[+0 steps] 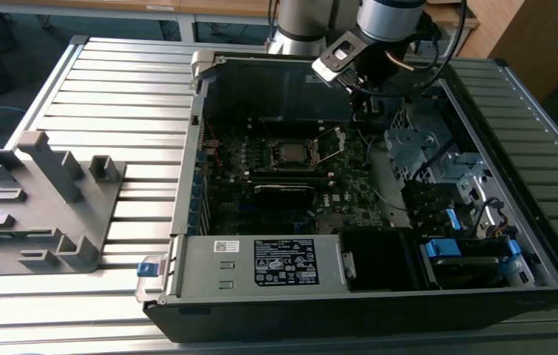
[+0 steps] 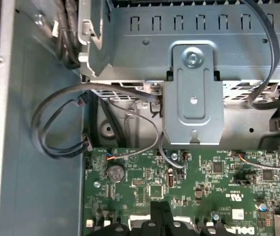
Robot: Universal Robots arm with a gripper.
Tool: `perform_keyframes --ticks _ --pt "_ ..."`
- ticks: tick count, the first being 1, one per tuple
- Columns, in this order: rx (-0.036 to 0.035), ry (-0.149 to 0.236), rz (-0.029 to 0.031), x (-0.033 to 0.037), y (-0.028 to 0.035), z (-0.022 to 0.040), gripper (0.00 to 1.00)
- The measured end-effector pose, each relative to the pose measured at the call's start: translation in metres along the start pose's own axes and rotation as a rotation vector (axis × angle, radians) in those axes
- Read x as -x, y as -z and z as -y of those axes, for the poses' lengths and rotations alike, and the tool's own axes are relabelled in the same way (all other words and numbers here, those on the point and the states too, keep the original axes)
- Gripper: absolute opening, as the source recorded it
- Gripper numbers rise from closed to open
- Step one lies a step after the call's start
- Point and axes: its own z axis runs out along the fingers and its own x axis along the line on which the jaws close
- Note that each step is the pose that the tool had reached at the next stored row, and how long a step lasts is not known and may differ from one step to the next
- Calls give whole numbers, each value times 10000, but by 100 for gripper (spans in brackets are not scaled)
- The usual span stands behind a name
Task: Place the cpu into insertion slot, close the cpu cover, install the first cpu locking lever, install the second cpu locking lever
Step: 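Close the cpu cover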
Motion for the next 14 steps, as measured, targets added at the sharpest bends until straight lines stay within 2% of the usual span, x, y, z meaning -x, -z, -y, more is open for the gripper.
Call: perform_keyframes --ticks 5,10,14 --pt "-3 -31 1 1 -57 -24 11" --pt "-3 -31 2 1 -58 -25 11" --pt "-29 -29 12 2 -97 -25 11"
